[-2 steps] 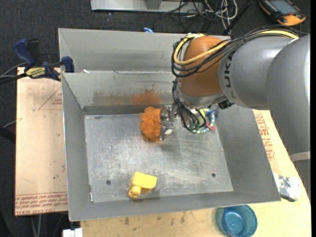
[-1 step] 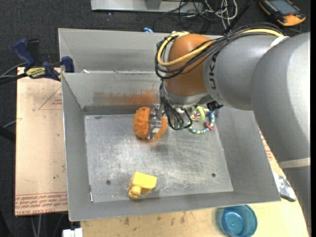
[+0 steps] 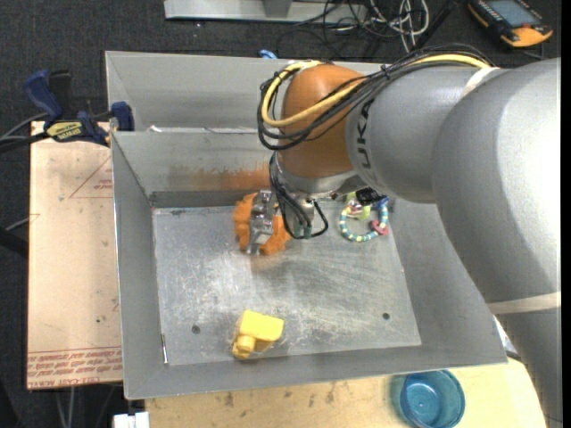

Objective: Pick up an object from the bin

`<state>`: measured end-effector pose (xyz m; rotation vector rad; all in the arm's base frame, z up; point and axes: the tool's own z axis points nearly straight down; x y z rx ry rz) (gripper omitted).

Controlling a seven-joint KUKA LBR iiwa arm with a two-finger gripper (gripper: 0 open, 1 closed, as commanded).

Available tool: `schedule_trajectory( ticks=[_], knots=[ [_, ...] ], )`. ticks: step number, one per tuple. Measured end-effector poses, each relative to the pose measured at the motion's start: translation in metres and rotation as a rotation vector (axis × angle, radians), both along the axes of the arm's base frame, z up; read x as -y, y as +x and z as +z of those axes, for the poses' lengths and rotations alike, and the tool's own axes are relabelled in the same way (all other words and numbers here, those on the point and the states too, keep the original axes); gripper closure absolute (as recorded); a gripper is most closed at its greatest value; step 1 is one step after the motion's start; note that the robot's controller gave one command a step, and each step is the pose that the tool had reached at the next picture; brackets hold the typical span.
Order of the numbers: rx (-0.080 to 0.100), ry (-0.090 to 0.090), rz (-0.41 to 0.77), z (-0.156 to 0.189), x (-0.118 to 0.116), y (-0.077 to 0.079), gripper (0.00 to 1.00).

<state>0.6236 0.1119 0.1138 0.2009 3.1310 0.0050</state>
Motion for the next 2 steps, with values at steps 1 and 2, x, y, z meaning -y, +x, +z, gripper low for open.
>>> schedule_trajectory(
  ticks=[1,2],
  knots=[
    [0.000,0.000,-0.004,-0.0006,0.0079,-0.0012,1.00],
    [-0.003,-0.001,-0.004,0.0012,0.0082,-0.0004,1.00]
  ],
)
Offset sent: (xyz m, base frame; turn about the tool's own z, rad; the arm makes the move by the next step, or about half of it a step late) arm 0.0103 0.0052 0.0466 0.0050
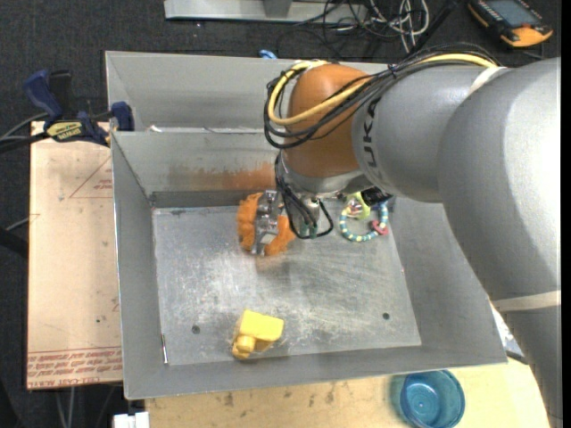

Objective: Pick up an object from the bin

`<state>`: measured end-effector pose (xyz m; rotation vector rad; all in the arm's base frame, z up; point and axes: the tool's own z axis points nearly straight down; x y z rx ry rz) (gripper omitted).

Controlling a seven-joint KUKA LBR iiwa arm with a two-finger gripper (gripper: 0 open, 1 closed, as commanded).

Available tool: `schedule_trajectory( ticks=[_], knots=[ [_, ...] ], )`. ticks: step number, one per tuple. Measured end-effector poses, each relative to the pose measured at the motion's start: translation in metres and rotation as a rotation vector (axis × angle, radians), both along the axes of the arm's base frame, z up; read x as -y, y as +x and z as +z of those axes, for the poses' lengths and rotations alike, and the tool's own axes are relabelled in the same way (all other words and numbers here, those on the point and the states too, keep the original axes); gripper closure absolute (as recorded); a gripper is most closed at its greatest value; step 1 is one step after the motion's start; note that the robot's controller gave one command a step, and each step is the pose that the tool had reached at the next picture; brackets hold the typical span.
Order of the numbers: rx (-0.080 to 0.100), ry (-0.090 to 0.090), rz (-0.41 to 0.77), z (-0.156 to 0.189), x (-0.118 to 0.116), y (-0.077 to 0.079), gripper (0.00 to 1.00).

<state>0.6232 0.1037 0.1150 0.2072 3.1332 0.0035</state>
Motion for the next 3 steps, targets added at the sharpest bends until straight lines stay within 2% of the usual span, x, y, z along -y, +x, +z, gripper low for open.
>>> schedule_trajectory(
  ticks=[1,2,3],
  knots=[
    [0.001,-0.001,0.216,0.0303,0.0153,-0.0151,1.00],
    [0.000,-0.001,0.216,0.0303,0.0154,-0.0152,0.00],
    [0.000,-0.001,0.216,0.0303,0.0154,-0.0152,0.00]
  ],
)
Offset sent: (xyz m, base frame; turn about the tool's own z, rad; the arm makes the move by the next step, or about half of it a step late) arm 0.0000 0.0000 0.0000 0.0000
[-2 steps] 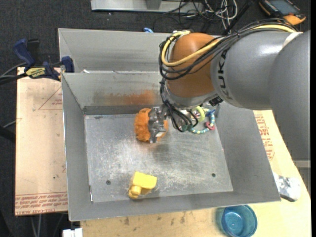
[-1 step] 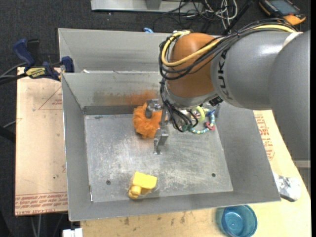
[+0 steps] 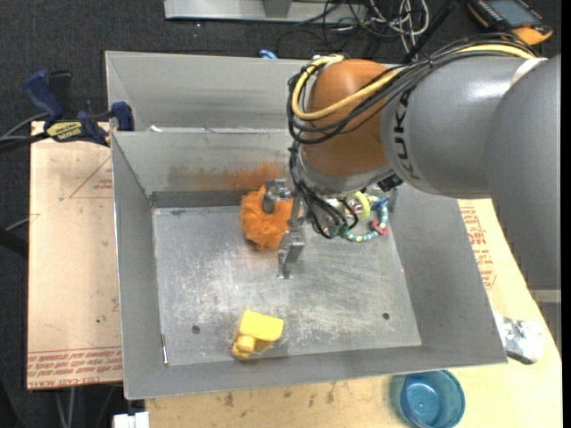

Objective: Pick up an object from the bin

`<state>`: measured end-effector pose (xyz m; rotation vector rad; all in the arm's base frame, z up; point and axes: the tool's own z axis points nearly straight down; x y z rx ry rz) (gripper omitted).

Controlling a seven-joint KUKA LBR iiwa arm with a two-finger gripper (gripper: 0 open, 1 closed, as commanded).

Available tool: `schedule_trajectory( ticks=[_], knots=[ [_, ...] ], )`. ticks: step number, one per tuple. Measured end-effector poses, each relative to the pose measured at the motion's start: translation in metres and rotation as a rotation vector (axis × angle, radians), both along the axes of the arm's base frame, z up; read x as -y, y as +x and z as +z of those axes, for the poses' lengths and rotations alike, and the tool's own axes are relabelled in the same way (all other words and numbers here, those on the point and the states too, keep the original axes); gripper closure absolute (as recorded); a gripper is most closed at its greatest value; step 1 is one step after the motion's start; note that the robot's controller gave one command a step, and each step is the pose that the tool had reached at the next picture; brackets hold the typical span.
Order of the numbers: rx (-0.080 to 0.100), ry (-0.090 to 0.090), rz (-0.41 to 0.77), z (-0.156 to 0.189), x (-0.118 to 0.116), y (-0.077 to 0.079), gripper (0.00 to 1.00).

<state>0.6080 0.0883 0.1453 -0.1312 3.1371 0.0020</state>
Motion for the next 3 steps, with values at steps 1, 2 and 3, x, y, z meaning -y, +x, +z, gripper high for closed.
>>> schedule_trajectory(
  ticks=[1,2,3],
  knots=[
    [0.016,0.008,-0.125,-0.069,-0.011,0.044,1.00],
    [0.016,0.008,-0.125,-0.069,-0.011,0.044,1.00],
    [0.002,0.000,-0.118,0.070,-0.020,0.033,1.00]
  ],
)
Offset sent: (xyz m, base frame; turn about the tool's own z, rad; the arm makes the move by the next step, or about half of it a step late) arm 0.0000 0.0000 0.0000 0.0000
